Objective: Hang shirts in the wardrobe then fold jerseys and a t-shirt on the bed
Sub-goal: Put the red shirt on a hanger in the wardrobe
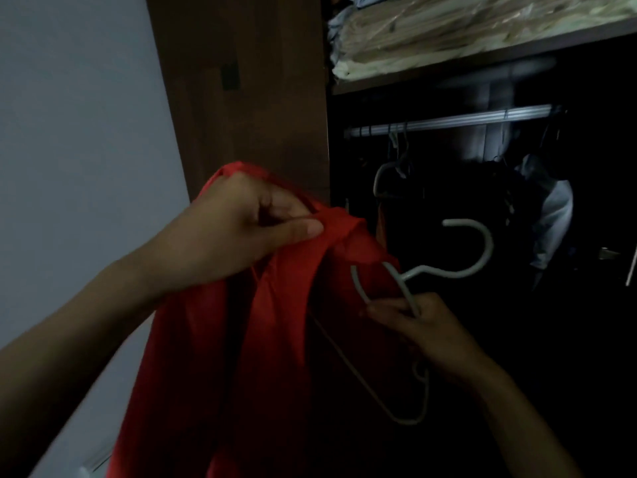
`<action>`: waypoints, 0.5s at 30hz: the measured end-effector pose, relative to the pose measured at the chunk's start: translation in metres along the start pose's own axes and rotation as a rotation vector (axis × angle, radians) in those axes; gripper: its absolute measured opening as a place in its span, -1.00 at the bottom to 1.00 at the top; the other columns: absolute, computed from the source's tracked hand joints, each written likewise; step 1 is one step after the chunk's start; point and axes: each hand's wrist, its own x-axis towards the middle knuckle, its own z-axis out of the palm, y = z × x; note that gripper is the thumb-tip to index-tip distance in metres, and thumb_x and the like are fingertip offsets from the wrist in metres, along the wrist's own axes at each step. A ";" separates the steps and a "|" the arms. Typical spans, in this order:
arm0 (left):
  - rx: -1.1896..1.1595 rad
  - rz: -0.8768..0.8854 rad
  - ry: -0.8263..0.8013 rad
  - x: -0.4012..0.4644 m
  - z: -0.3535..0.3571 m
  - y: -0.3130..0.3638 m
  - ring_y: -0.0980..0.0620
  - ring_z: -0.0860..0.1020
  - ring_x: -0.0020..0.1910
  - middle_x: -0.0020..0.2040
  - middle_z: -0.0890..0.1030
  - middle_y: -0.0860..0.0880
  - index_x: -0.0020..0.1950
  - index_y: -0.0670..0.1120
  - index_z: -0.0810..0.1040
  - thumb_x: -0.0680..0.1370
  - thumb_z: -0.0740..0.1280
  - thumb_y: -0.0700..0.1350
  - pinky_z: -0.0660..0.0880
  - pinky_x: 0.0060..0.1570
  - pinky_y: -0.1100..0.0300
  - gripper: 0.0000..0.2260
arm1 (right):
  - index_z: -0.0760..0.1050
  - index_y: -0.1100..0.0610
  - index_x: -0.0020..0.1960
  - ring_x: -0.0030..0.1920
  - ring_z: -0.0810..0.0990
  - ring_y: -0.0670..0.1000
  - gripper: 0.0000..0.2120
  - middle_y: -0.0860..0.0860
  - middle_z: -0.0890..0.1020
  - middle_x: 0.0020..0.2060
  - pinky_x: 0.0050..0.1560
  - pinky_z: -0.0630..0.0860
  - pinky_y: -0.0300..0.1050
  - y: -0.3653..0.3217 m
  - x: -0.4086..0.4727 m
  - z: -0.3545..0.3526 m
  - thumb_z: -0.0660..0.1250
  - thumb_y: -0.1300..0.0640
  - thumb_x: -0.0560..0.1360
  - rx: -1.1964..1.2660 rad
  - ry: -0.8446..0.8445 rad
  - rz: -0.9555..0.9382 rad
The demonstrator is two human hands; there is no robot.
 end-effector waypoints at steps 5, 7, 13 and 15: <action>0.875 0.318 -0.061 0.010 0.003 -0.005 0.09 0.45 -0.03 -0.01 0.55 0.08 0.06 0.04 0.54 0.60 0.19 0.29 0.36 -0.05 0.12 -0.65 | 0.55 0.13 -0.37 -0.59 0.41 -0.22 -0.69 -0.11 0.49 -0.60 -0.50 0.30 -0.33 -0.006 0.008 0.007 0.36 0.21 0.56 -0.045 -0.040 -0.018; 1.063 0.314 0.022 0.012 0.006 -0.009 0.01 0.36 -0.04 0.06 0.45 -0.05 0.19 -0.03 0.41 0.53 0.12 0.42 0.27 -0.04 0.07 -0.45 | 0.41 0.22 -0.44 -0.60 0.28 -0.17 -0.59 -0.10 0.36 -0.61 -0.51 0.21 -0.28 -0.004 0.016 0.006 0.37 0.20 0.57 -0.079 -0.024 -0.019; 0.837 0.225 -0.163 0.019 -0.003 -0.029 0.17 0.56 -0.29 -0.16 0.63 0.13 0.00 0.13 0.53 0.52 -0.05 0.48 0.47 -0.27 0.17 -0.45 | 0.53 0.49 -0.18 -0.43 0.51 0.02 -0.77 0.14 0.57 -0.40 -0.43 0.38 -0.18 0.011 0.025 0.006 0.40 0.30 0.51 -0.102 -0.036 -0.037; 0.749 0.134 -0.203 0.015 -0.009 -0.043 0.31 0.49 -0.34 -0.20 0.59 0.19 -0.01 0.13 0.56 0.48 -0.06 0.51 0.51 -0.28 0.17 -0.41 | 0.67 0.23 -0.10 -0.39 0.59 -0.06 -0.81 0.05 0.65 -0.34 -0.35 0.47 -0.24 0.012 0.028 -0.001 0.48 0.09 0.47 0.004 -0.060 -0.018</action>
